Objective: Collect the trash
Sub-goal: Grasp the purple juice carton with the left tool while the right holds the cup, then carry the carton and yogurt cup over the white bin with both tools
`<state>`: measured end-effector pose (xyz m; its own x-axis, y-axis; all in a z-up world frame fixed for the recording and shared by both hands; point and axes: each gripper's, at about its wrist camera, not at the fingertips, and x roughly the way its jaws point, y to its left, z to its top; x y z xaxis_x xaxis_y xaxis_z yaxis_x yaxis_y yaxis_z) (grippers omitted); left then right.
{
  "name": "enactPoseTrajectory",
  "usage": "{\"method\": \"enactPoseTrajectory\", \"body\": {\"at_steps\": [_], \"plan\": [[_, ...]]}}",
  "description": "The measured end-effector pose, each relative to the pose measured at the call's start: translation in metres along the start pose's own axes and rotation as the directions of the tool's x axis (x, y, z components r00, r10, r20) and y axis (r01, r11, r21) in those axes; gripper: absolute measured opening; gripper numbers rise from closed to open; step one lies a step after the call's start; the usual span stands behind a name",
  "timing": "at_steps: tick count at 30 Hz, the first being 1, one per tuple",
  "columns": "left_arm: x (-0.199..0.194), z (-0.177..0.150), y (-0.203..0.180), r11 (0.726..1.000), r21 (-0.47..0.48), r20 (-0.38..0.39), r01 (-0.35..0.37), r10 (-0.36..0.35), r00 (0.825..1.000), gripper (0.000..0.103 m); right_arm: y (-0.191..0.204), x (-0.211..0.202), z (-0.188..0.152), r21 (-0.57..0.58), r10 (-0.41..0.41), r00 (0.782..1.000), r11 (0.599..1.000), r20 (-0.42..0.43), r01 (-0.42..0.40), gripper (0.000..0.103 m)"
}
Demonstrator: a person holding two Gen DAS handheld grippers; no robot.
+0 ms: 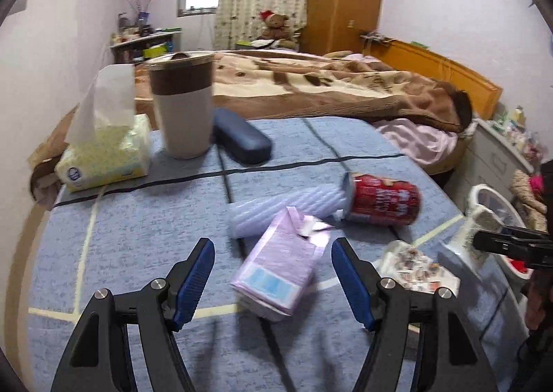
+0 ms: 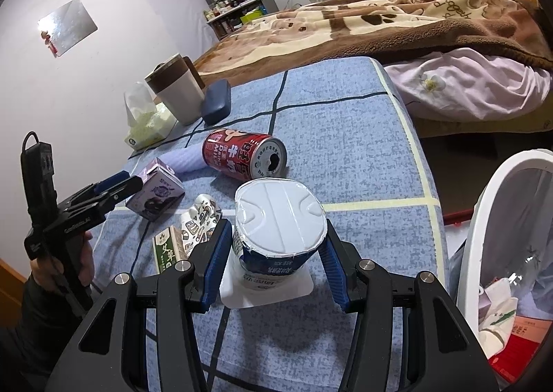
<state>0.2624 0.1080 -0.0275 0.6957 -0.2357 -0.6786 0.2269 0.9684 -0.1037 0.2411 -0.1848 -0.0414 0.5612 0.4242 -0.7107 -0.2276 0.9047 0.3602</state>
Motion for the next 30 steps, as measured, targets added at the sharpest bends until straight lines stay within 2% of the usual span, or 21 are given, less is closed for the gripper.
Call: {"method": "enactPoseTrajectory", "body": {"at_steps": [4, 10, 11, 12, 13, 14, 22, 30], "plan": [[0.009, 0.0, -0.009, 0.998, 0.063, -0.035, 0.012, -0.009, 0.999, 0.07, 0.0, -0.001, -0.002, -0.001, -0.007, 1.0, 1.0, 0.0, 0.007, 0.052], [0.025, -0.002, -0.004, 0.998, 0.068, -0.069, -0.001, 0.006, 0.998, 0.07, 0.0, -0.006, -0.003, -0.003, -0.016, 1.0, 1.0, 0.004, 0.016, 0.052], [0.025, -0.004, -0.004, 0.998, 0.067, -0.069, 0.001, 0.003, 0.998, 0.064, 0.0, -0.007, -0.003, -0.003, -0.016, 1.0, 1.0, 0.008, 0.016, 0.052], [0.025, -0.005, -0.006, 0.998, 0.067, -0.071, 0.007, -0.002, 0.997, 0.049, 0.0, -0.01, -0.003, -0.004, -0.016, 1.0, 1.0, 0.013, 0.016, 0.052], [0.025, -0.006, -0.009, 0.998, 0.069, -0.079, -0.002, 0.007, 0.997, 0.042, 0.0, -0.011, -0.003, -0.005, -0.016, 1.0, 1.0, 0.015, 0.016, 0.052], [0.024, -0.007, -0.011, 0.997, 0.07, -0.081, -0.019, 0.025, 0.996, 0.04, 0.001, -0.015, -0.003, -0.008, -0.015, 1.0, 1.0, 0.022, 0.015, 0.052], [-0.013, -0.016, -0.033, 0.993, 0.01, -0.047, -0.117, 0.118, 0.992, 0.039, 0.006, -0.044, -0.008, -0.032, -0.009, 0.997, 0.999, 0.08, 0.012, 0.052], [-0.058, -0.026, -0.069, 0.987, -0.086, -0.024, -0.137, 0.135, 0.991, 0.039, 0.005, -0.069, -0.022, -0.046, -0.013, 0.994, 0.999, 0.107, 0.018, 0.052]]}}
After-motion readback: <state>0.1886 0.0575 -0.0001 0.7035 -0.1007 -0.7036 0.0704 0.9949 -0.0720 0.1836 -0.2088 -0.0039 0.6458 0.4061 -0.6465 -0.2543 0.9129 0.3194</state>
